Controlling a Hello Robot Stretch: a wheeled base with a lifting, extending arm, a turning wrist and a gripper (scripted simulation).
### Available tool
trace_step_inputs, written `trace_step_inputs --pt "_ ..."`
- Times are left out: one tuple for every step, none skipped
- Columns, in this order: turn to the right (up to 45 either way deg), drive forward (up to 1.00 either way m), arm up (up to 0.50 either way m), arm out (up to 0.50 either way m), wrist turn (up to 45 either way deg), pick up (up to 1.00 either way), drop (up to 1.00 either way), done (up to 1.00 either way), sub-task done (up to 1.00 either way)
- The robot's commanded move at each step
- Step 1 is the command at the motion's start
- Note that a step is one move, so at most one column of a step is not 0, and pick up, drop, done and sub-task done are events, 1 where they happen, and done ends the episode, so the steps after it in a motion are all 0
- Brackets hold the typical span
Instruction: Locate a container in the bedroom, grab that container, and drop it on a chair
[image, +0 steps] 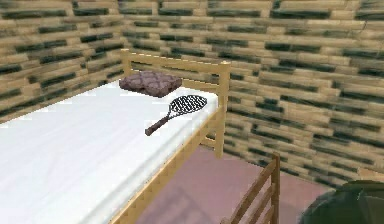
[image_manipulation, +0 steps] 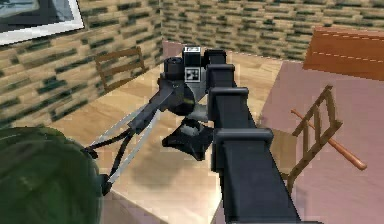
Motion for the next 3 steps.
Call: trace_step_inputs --pt "0.0 0.00 0.00 0.00 39.0 0.00 0.00 0.00 0.00" --pt "0.0 0.00 -0.32 0.00 0.0 0.00 0.00 0.00 0.00" --pt "0.0 0.00 -0.50 0.00 0.0 0.00 0.00 0.00 0.00"
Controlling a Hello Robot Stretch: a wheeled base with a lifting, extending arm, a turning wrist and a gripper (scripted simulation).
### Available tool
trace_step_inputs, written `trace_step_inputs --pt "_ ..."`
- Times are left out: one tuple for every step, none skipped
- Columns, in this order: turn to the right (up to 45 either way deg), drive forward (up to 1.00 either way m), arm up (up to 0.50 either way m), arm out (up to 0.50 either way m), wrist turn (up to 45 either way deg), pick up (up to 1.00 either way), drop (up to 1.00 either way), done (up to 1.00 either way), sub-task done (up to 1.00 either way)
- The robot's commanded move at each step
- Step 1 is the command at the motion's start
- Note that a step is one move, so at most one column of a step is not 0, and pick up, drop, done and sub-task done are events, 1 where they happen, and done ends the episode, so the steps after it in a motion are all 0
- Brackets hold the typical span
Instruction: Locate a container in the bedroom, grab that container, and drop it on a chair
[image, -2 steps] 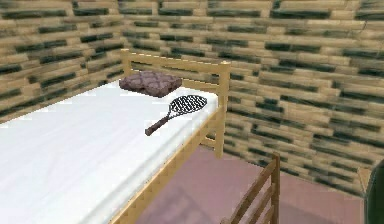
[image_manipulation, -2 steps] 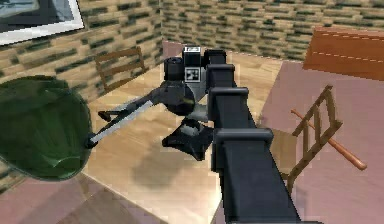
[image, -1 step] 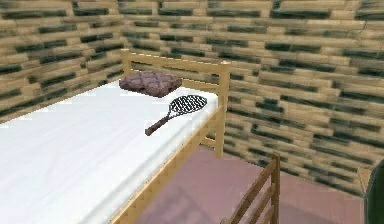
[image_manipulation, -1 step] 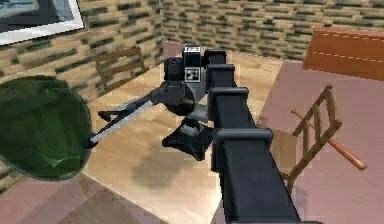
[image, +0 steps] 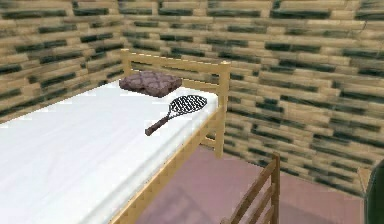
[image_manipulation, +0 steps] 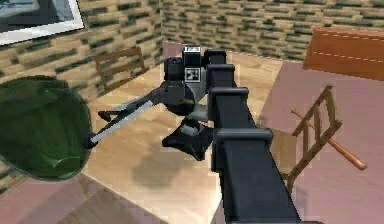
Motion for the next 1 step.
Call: trace_step_inputs --pt "0.0 0.00 0.00 0.00 0.0 0.00 1.00 0.00 0.00"
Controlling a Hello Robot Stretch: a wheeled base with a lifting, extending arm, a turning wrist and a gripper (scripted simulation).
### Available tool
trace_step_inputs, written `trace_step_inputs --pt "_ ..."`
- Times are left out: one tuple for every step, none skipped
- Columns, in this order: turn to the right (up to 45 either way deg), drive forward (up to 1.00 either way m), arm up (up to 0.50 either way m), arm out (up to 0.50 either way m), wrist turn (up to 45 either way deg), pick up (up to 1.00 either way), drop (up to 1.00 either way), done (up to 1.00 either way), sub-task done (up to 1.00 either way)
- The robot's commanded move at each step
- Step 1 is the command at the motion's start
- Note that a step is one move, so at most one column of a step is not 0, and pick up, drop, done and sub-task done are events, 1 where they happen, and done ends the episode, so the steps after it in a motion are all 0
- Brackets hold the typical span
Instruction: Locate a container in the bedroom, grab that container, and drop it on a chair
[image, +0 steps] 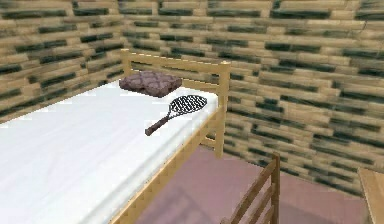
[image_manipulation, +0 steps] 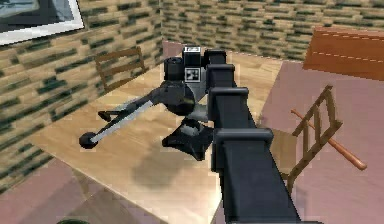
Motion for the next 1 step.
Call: trace_step_inputs --pt "0.0 0.00 0.00 -0.10 0.0 0.00 0.00 0.00 0.00"
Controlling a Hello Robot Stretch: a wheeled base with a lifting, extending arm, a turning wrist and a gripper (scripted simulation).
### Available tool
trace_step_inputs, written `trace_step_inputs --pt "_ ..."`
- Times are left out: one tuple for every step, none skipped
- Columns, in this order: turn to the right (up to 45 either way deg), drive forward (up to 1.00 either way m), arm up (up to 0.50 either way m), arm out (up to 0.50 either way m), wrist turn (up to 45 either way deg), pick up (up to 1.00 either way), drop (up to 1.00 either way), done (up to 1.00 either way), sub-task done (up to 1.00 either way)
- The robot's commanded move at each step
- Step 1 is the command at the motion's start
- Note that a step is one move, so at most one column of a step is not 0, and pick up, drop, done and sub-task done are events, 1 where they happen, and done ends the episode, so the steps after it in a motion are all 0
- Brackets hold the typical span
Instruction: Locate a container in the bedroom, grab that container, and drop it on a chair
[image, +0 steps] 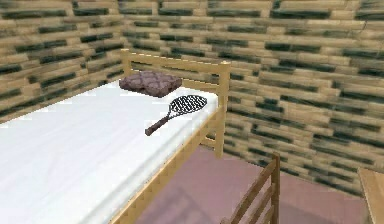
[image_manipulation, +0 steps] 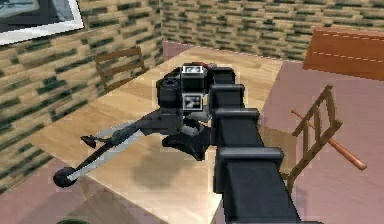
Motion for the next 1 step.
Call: trace_step_inputs --pt "0.0 0.00 0.00 0.00 0.0 0.00 0.00 1.00 0.00"
